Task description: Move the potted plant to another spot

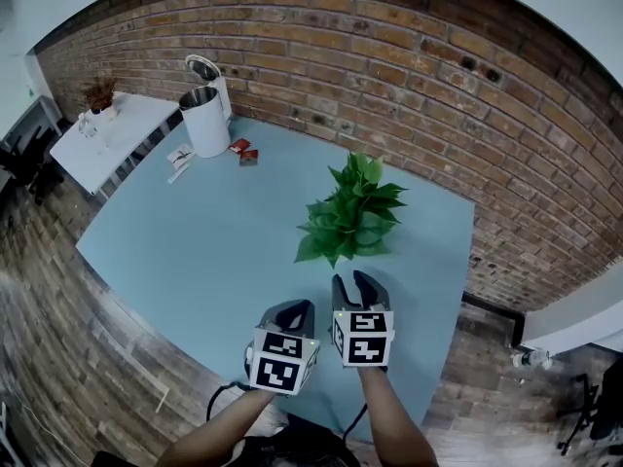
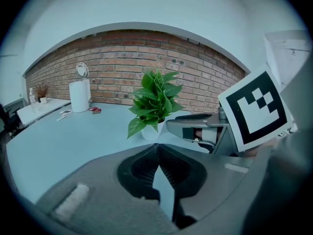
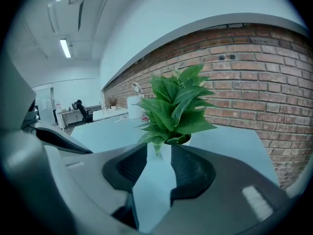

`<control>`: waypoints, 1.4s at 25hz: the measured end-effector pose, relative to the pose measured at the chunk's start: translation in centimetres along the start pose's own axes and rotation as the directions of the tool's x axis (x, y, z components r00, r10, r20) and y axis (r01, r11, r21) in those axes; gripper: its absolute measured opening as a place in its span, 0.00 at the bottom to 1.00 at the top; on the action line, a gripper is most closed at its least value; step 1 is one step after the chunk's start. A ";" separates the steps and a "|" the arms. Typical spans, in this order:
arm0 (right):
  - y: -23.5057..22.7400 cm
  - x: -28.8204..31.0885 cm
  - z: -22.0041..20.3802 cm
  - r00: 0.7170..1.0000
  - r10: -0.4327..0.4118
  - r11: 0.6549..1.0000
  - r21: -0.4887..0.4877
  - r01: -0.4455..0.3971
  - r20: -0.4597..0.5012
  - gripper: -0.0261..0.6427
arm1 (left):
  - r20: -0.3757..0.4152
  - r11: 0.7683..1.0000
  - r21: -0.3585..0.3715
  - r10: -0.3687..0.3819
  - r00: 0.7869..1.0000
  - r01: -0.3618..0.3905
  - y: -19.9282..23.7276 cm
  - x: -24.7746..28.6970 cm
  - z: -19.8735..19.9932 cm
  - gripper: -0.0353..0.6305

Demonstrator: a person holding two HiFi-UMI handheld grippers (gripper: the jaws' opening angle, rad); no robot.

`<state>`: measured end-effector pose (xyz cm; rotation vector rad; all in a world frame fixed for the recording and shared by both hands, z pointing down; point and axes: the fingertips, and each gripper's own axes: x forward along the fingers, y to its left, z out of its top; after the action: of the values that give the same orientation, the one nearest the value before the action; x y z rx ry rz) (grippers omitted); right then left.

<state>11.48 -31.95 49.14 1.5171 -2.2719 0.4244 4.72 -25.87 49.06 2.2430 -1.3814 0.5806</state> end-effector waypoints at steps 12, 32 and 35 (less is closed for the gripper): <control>-0.8 5.0 -1.5 0.999 -0.025 0.999 -0.024 0.024 -0.039 0.47 | -0.003 0.999 -0.027 0.019 1.000 -0.019 3.1 1.7 0.9 0.05; -3.1 11.0 -3.2 0.976 -0.212 0.974 0.067 0.215 -0.050 0.73 | -0.023 0.992 0.017 -0.121 0.992 0.122 6.8 2.8 1.7 0.05; -3.2 11.8 -3.1 0.974 -0.222 0.970 0.096 0.225 -0.036 0.76 | -0.036 0.991 0.034 -0.128 0.991 0.129 7.1 2.9 1.3 0.05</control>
<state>10.79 -41.33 57.51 1.7835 -2.0574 0.4941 -0.32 -31.61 50.68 2.3198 -1.2087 0.6013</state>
